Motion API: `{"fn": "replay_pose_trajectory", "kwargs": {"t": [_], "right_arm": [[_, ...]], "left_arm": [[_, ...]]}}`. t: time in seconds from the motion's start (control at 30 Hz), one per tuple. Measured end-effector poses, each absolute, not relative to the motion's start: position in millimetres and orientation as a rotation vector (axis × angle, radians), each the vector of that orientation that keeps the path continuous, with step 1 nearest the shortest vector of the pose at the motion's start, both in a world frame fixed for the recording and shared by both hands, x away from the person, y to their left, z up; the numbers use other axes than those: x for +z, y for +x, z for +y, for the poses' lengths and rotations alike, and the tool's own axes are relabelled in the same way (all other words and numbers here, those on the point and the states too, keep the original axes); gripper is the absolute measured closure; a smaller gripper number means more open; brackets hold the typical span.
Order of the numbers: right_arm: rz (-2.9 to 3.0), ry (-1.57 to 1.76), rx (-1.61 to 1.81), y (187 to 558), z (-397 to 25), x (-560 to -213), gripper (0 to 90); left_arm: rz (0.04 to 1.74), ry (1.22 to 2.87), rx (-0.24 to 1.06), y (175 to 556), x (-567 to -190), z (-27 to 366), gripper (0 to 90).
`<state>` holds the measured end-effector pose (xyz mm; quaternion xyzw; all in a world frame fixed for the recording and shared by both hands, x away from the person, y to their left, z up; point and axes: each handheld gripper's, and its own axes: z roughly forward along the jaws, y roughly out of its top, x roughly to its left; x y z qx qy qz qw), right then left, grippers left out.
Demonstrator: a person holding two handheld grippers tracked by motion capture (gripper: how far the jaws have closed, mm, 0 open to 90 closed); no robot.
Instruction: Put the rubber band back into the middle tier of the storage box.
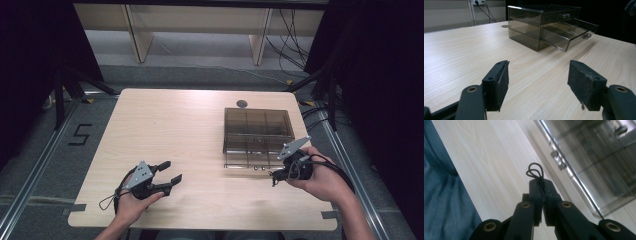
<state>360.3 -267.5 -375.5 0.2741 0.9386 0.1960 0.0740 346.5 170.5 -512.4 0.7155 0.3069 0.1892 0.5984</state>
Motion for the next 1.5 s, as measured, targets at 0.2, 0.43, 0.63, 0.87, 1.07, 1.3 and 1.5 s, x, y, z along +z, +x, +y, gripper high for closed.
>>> {"fn": "replay_pose_trajectory", "kwargs": {"t": [0.2,0.43,0.63,0.87,1.07,1.3,1.5], "right_arm": [[2.924,0.804,0.368,366.1,-267.1,-377.8,87.9],[3.032,0.829,0.166,372.5,-268.8,-381.7,87.7],[3.053,0.865,0.022,383.1,-275.7,-386.2,87.9],[3.065,0.924,-0.048,387.5,-276.9,-392.3,88.1],[3.092,0.931,-0.083,388.0,-271.8,-398.2,88.1],[3.092,0.959,-0.123,392.9,-268.7,-400.0,88.1],[3.086,0.966,-0.128,397.9,-266.4,-399.0,88.1]], "left_arm": [[0.729,1.671,0.441,346.9,-514.2,170.8,32.8],[0.726,1.671,0.444,347.5,-516.2,168.9,32.6],[0.725,1.672,0.446,347.7,-517.7,167.8,32.4],[0.721,1.670,0.467,347.5,-518.9,168.8,32.3],[0.721,1.662,0.466,347.9,-520.8,167.6,31.8],[0.712,1.669,0.467,346.6,-522.2,165.9,31.7],[0.704,1.675,0.468,346.4,-522.4,165.8,31.8]]}}
